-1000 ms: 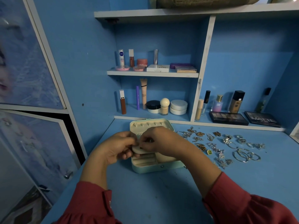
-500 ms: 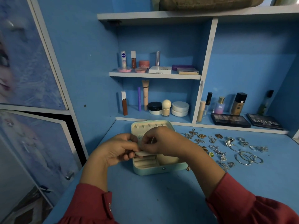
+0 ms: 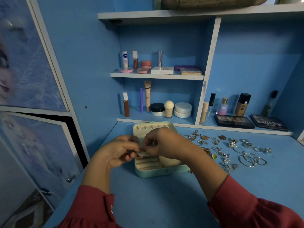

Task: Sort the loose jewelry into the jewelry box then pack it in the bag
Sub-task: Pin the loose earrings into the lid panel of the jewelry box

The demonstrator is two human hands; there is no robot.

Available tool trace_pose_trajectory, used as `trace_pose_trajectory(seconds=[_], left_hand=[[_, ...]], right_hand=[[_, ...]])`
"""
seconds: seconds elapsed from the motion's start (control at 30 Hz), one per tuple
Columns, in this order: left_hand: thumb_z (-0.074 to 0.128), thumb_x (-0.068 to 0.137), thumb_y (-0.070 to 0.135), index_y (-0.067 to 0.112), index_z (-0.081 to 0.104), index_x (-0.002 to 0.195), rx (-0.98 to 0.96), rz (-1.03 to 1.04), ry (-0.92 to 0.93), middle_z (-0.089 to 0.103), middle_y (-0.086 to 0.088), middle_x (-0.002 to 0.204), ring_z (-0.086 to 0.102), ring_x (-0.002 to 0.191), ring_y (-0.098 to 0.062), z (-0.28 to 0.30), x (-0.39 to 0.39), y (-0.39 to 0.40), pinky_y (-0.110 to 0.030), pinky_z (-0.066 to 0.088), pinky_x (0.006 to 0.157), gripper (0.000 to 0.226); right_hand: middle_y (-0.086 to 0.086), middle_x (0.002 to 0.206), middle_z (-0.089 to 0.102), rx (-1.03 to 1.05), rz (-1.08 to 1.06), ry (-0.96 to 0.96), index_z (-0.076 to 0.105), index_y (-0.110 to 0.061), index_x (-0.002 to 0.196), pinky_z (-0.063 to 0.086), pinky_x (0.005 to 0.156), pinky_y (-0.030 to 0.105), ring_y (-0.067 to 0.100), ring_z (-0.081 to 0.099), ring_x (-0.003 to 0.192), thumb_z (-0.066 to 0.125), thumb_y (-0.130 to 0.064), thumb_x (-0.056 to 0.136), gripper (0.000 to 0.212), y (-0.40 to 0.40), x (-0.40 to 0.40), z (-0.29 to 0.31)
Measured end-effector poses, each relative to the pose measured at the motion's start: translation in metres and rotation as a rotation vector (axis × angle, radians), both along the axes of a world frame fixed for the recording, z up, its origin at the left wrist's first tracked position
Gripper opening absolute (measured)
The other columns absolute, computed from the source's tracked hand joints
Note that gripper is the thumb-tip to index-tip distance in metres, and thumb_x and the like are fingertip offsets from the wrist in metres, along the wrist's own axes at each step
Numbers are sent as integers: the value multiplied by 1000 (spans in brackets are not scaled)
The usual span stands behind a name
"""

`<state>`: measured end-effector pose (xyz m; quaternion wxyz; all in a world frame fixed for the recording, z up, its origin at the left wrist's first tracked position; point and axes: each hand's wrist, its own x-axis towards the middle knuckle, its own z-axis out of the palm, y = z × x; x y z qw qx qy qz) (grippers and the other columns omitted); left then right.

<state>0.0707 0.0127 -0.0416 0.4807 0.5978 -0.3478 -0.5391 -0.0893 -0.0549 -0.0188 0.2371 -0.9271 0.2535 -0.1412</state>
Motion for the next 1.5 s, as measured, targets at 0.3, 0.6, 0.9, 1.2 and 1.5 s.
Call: trace_pose_trajectory(seconds=[0.3, 0.6, 0.9, 1.2, 1.5], left_hand=[[47, 83, -18, 12, 48, 87, 4, 28, 81, 47, -6, 56, 41, 33, -6, -2, 1, 0, -13, 27, 28, 30], [45, 83, -20, 10, 47, 89, 7, 36, 108, 48, -8, 55, 42, 31, -6, -2, 0, 0, -12, 26, 27, 31], [49, 82, -17, 11, 45, 77, 10, 18, 73, 47, -14, 67, 46, 31, -7, 0, -1, 0, -12, 27, 27, 29], [47, 82, -17, 10, 47, 74, 11, 29, 55, 56, -18, 52, 41, 30, -5, 3, -3, 2, -12, 28, 28, 28], [46, 82, -17, 8, 49, 79, 22, 42, 58, 56, -19, 54, 40, 29, -6, 1, -2, 0, -11, 28, 27, 26]], right_hand=[[-1, 92, 69, -10, 14, 35, 72, -19, 95, 51, 80, 34, 14, 59, 84, 64, -23, 86, 13, 1, 2, 2], [-6, 86, 65, -48, 72, 35, 75, -16, 95, 49, 77, 31, 13, 57, 80, 64, -20, 88, 14, 2, 1, 3], [-9, 90, 65, 57, 73, 1, 73, -16, 102, 40, 50, 9, -8, 55, 56, 62, -15, 91, 16, -2, -11, 13], [-15, 86, 62, -34, 60, 18, 74, -21, 96, 37, 55, 2, 3, 57, 79, 66, -20, 88, 12, -1, -9, 10], [-7, 95, 69, -104, 77, 45, 75, -23, 100, 41, 70, 14, 2, 52, 79, 64, -20, 87, 17, 1, -5, 8]])
